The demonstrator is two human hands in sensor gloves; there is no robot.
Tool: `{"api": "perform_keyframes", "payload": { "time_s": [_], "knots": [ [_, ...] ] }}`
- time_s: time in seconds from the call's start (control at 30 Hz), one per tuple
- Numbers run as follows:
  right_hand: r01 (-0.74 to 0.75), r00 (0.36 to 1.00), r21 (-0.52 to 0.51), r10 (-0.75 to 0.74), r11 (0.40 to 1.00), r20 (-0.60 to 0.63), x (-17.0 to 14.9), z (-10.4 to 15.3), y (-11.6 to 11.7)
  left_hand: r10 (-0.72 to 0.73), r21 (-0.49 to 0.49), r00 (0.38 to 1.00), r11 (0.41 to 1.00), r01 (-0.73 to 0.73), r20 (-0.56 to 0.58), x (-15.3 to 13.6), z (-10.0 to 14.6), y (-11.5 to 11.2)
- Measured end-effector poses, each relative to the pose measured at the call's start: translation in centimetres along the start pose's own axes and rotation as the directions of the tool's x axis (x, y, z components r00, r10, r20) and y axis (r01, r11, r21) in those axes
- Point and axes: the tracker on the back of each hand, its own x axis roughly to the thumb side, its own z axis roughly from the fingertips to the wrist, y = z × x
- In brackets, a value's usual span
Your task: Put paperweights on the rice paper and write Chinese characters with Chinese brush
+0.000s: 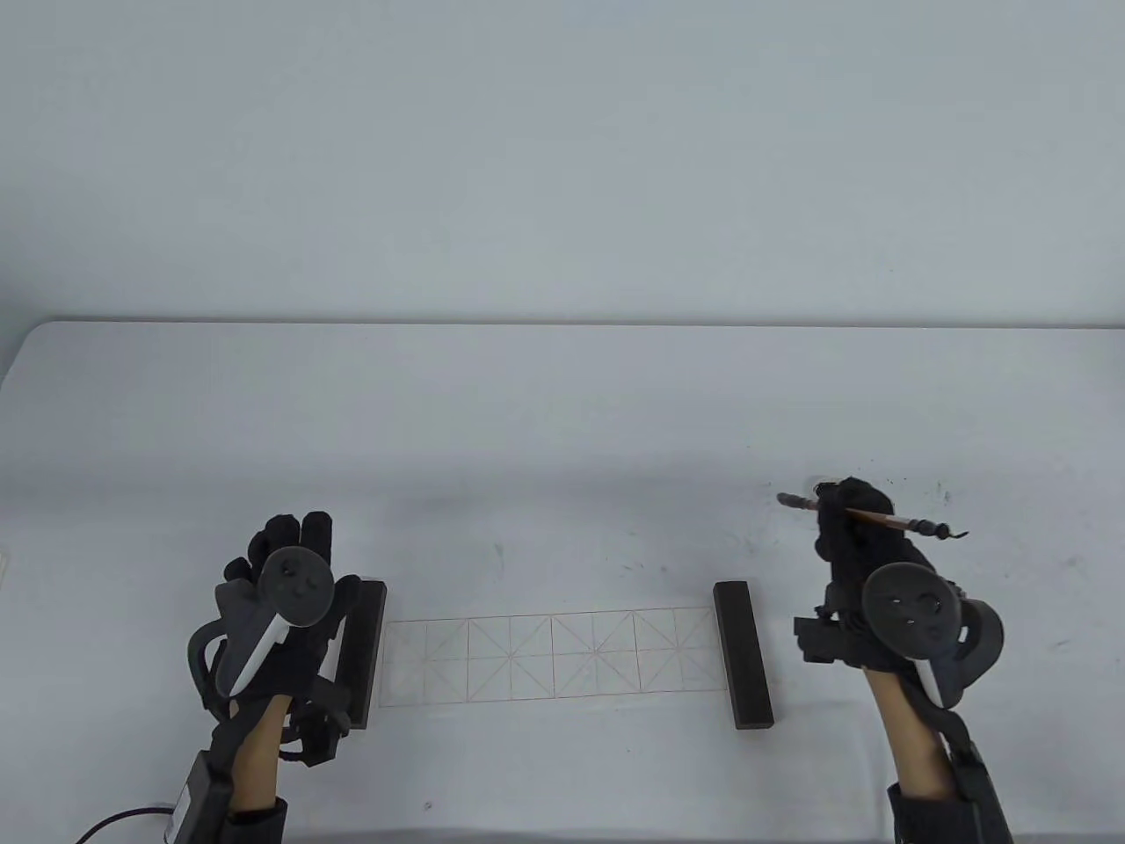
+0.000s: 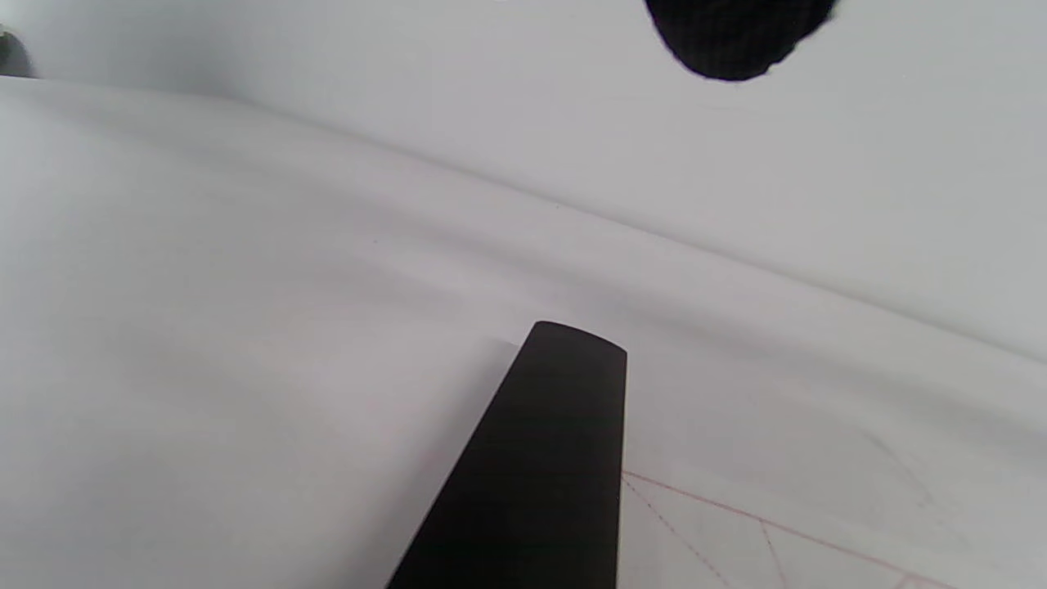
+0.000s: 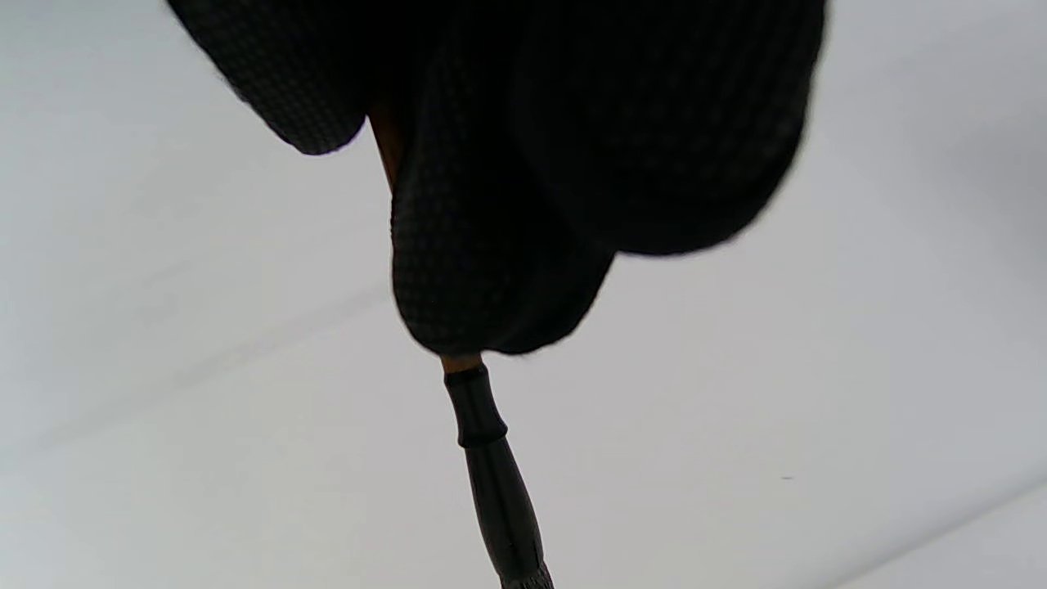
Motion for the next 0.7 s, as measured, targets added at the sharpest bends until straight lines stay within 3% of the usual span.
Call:
{"api": "perform_keyframes", "payload": {
  "time_s": [0.43,0.7],
  "knots": [
    [0.146,0.917,0.109,-0.176,0.983,0.357,16.3,7.7,5.1,0.086,0.015,0.995,0.996,-0.087,0.042,-0.4,0.2,0.7],
    [0.112,0.87,0.151,-0.17,0.982,0.464,22.4,11.1,8.8,0.092,0.015,0.992,0.996,-0.093,0.086,-0.1,0.4,0.5]
  ]
}}
